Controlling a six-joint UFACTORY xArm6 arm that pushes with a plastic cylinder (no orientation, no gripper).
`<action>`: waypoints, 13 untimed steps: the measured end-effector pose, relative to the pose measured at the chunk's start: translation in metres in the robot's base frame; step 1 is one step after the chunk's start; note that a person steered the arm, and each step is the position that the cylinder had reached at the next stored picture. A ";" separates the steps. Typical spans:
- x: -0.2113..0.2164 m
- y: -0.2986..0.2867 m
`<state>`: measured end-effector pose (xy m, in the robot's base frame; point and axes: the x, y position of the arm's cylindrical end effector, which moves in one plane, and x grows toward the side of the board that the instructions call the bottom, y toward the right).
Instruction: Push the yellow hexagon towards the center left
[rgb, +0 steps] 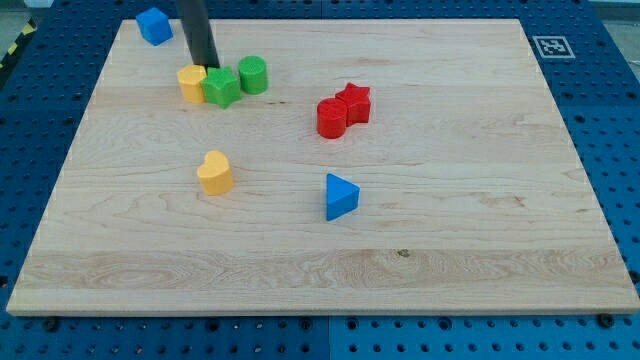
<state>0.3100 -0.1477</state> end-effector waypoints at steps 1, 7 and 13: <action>0.008 0.003; 0.063 -0.078; 0.089 -0.091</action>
